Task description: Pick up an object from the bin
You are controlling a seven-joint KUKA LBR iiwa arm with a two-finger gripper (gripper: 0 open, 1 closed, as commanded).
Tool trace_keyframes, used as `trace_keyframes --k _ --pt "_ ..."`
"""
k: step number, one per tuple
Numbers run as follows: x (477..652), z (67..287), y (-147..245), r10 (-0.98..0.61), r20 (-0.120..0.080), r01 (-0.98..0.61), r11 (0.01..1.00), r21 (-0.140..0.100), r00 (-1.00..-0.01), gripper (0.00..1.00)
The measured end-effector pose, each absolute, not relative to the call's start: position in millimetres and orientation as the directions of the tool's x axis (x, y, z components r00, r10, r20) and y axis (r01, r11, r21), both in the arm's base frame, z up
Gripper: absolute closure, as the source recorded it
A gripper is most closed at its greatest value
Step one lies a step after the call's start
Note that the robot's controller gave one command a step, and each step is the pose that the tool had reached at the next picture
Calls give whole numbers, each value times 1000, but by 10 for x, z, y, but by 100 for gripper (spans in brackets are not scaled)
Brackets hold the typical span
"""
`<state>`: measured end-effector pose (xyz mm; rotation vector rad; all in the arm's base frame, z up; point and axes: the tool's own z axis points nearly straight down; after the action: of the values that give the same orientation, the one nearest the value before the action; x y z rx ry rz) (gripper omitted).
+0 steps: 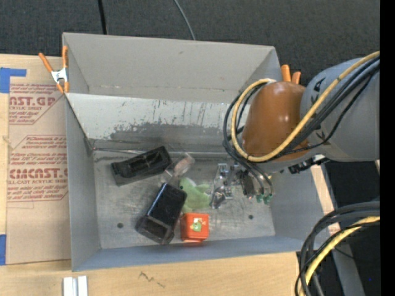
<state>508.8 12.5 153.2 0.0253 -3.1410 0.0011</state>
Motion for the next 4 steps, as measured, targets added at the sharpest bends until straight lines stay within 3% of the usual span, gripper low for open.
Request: trace_keyframes --k 1,2,3,4 --pt "5099 1550 166 -3 1 -3 1000 0 -1000 100" --pt "5429 1443 118 130 -2 130 992 2 -992 100" --pt "5360 1930 452 126 -3 126 992 1 -992 0" --pt "5358 1926 448 126 -2 126 992 0 -992 0"
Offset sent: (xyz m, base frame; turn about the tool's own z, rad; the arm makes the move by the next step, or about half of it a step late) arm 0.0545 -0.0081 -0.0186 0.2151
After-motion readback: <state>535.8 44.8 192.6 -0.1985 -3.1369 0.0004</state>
